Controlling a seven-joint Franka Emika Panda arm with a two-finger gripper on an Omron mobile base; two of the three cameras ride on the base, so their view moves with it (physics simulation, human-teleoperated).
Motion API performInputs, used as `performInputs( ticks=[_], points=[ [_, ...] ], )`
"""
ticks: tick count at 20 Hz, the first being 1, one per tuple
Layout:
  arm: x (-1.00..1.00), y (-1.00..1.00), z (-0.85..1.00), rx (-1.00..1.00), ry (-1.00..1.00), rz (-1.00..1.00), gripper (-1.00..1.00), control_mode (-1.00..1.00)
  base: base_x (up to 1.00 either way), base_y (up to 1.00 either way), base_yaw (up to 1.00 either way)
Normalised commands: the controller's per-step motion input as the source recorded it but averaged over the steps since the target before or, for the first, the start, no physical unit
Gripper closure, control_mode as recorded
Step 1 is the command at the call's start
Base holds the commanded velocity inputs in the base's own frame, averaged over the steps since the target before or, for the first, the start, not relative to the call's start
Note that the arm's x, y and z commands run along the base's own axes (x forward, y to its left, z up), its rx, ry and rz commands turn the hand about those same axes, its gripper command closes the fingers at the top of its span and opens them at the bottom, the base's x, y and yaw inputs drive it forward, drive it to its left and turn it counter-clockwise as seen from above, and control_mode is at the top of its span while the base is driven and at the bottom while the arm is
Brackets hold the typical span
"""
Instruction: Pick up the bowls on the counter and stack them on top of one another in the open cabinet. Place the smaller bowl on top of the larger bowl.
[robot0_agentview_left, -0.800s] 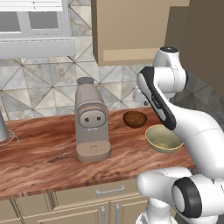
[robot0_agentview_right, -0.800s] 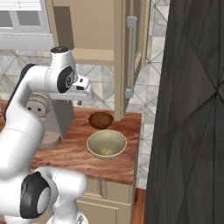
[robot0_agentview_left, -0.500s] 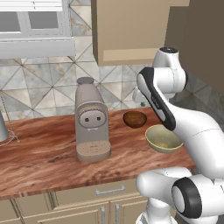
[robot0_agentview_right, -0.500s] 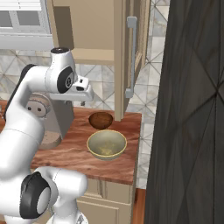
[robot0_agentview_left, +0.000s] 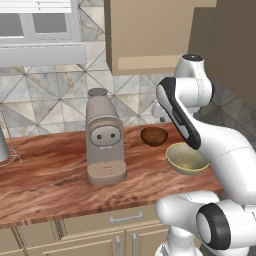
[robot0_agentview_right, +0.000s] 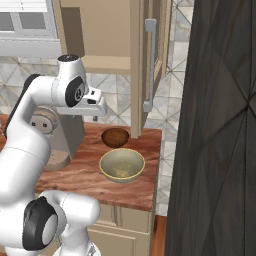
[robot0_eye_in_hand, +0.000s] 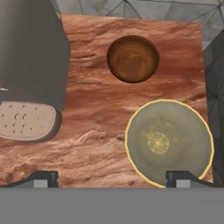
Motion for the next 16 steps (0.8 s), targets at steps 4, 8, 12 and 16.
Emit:
performInputs(
  ticks=[4,8,12,16],
  points=[
    [0.00,0.00,-0.03,0.00,0.00,0.05,-1.00,-1.00,0.00,0.00,0.00],
    [0.00,0.00,-0.02,0.00,0.00,0.08,-1.00,-1.00,0.00,0.00,0.00],
    [0.00,0.00,-0.08,0.00,-0.01,0.11,-1.00,-1.00,0.00,0.00,0.00],
    [-0.01,0.00,-0.13,0.00,-0.03,0.12,-1.00,-1.00,0.00,0.00,0.00]
  ],
)
